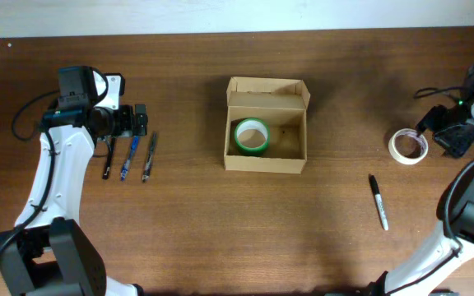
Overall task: Pack container
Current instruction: 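Grasp the white tape roll with the right gripper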
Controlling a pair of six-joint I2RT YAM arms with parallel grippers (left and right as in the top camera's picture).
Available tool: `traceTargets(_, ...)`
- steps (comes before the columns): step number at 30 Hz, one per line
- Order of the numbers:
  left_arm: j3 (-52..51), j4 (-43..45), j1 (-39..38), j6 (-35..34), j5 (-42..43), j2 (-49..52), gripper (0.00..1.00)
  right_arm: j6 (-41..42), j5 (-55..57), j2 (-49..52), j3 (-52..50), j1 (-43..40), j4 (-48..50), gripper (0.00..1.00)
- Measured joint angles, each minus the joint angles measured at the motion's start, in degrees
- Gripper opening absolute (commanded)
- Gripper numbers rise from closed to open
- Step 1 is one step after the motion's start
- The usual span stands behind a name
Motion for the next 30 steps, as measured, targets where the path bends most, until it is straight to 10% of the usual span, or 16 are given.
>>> traceTargets(7, 0.0, 0.0, 0.0, 0.0, 0.0, 0.0, 0.99, 0.1, -0.4, 6.4, -0.5, 0.0, 1.0, 0.59)
traceTargets(12, 0.0, 0.0, 0.0, 0.0, 0.0, 0.0, 0.99, 0.3, -0.5, 6.4, -2.7, 0.0, 3.1, 0.04)
traceTargets(22, 0.0, 0.0, 0.0, 0.0, 0.0, 0.0, 0.99, -2.6, -3.1, 4.1, -2.6, 0.0, -0.4, 0.04)
traceTargets(30, 0.0, 0.0, 0.0, 0.0, 0.0, 0.0, 0.99, -7.8, -13.3, -24.5, 15.8, 9.3, -3.0, 0.04)
